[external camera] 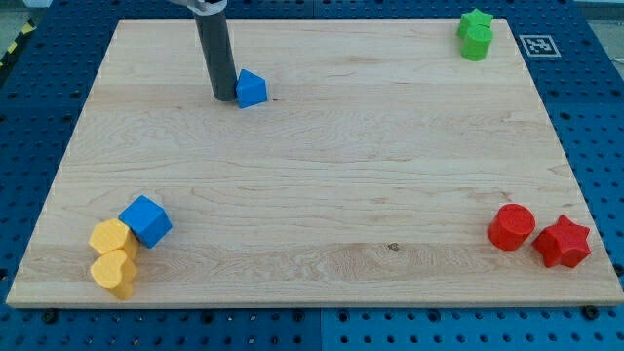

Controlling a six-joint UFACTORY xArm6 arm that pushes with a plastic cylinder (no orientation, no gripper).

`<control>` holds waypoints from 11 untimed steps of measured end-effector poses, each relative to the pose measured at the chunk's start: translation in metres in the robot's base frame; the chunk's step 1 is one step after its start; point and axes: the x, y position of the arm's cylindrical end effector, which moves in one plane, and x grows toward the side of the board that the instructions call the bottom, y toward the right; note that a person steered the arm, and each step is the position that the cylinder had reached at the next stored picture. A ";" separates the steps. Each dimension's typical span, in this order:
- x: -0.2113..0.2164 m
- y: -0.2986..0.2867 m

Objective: Move the blue triangle towards

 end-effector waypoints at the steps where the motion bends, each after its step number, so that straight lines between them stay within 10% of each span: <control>1: -0.007 -0.002; 3: -0.104 -0.005; 11: 0.065 -0.012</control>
